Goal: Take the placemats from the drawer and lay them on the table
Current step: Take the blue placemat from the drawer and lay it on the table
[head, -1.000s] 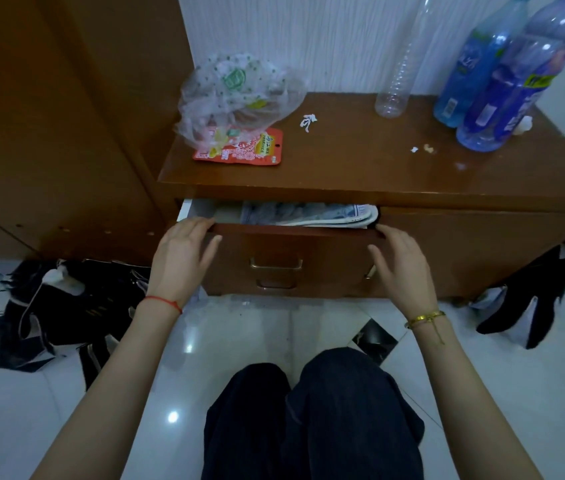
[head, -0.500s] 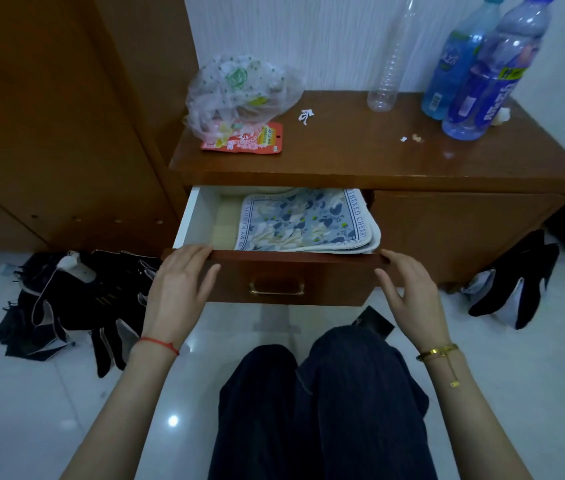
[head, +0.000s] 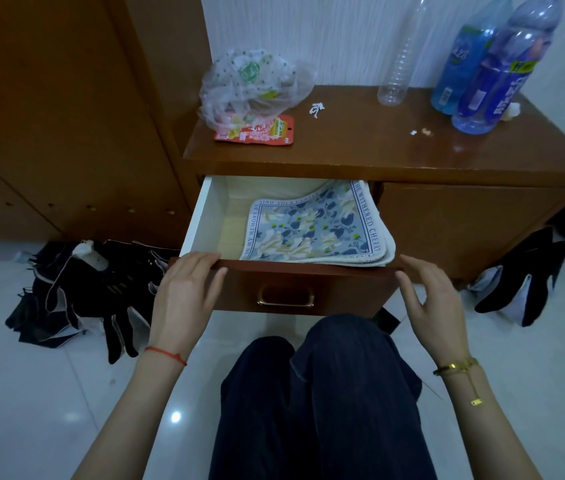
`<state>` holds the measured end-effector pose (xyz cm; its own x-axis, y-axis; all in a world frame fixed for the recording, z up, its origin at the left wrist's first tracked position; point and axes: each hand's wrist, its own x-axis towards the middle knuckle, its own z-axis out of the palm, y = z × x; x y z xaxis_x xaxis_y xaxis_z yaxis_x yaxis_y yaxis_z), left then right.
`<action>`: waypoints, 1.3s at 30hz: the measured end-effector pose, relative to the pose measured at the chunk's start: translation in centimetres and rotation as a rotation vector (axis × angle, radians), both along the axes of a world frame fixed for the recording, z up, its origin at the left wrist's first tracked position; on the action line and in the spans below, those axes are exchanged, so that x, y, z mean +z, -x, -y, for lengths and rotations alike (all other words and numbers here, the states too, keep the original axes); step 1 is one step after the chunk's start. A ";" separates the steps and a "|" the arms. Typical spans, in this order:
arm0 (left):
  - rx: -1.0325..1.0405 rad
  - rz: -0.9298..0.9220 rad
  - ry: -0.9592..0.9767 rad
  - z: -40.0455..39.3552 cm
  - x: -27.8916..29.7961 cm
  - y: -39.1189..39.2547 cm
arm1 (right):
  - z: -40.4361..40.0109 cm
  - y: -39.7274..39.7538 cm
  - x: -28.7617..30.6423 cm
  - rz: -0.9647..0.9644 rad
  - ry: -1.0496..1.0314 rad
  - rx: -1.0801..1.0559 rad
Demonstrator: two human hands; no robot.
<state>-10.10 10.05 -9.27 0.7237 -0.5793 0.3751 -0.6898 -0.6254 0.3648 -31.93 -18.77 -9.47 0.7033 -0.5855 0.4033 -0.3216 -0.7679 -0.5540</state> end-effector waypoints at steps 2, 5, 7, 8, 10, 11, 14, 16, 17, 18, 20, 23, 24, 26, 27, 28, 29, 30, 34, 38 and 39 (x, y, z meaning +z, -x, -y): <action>-0.004 0.003 0.011 0.5 0.3 -0.4 | 0.3 -1.0 0.9 0.036 0.004 -0.032; -0.030 -0.008 0.013 1.8 0.4 -1.4 | 1.1 -3.2 2.2 0.058 0.011 -0.044; -0.043 -0.018 0.011 2.9 0.5 -2.3 | 1.6 -4.8 2.8 0.066 -0.011 -0.034; -0.048 -0.019 0.012 3.4 0.4 -2.8 | 1.9 -5.6 3.0 0.070 -0.020 -0.026; -0.053 -0.022 0.013 4.5 0.4 -3.7 | 2.7 -7.1 3.0 0.069 -0.036 -0.016; -0.055 -0.029 0.018 5.0 0.4 -4.2 | 3.1 -7.7 3.0 0.060 -0.051 -0.013; -0.050 -0.105 0.021 6.3 0.9 -5.3 | 4.0 -9.0 2.9 -0.002 -0.129 0.005; -0.025 -0.192 -0.008 7.0 1.3 -6.0 | 4.4 -9.4 3.2 -0.053 -0.172 0.025; -0.010 -0.236 -0.034 7.4 1.4 -6.4 | 4.6 -9.6 3.4 -0.076 -0.190 0.030; 0.004 -0.278 -0.062 7.6 1.4 -6.8 | 4.8 -9.8 3.6 -0.101 -0.206 0.035; 0.028 -0.362 -0.115 8.2 1.4 -7.5 | 5.0 -10.0 4.1 -0.152 -0.229 0.044; 0.048 -0.491 -0.192 8.6 1.3 -8.4 | 5.0 -10.3 5.1 -0.235 -0.249 0.030; 0.058 -0.539 -0.213 8.6 1.4 -8.6 | 5.0 -10.5 5.5 -0.264 -0.263 0.032; 0.082 -0.634 -0.247 9.0 1.6 -8.8 | 5.2 -10.8 6.1 -0.305 -0.291 0.039; 0.094 -0.675 -0.251 9.2 1.8 -8.7 | 5.3 -11.0 6.3 -0.326 -0.301 0.039; 0.108 -0.705 -0.252 9.5 1.9 -8.8 | 5.2 -11.0 6.4 -0.350 -0.309 0.037; 0.119 -0.729 -0.261 9.9 2.1 -8.8 | 5.1 -11.2 6.5 -0.374 -0.314 0.032; 0.130 -0.761 -0.279 10.2 2.4 -8.9 | 5.1 -11.3 6.6 -0.396 -0.320 0.022; 0.168 -0.924 -0.392 11.1 2.3 -9.3 | 4.8 -11.4 6.6 -0.427 -0.341 -0.013; 0.247 -1.055 -0.440 11.5 1.7 -9.6 | 4.6 -11.6 6.5 -0.404 -0.358 -0.036; 0.267 -1.084 -0.434 11.6 1.5 -9.7 | 4.6 -11.6 6.4 -0.400 -0.360 -0.039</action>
<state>-0.41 -1.50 -7.78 0.6587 -0.2899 -0.6943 0.0170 -0.9168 0.3989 -20.32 -23.35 -3.06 0.7355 -0.6663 -0.1227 -0.5862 -0.5350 -0.6084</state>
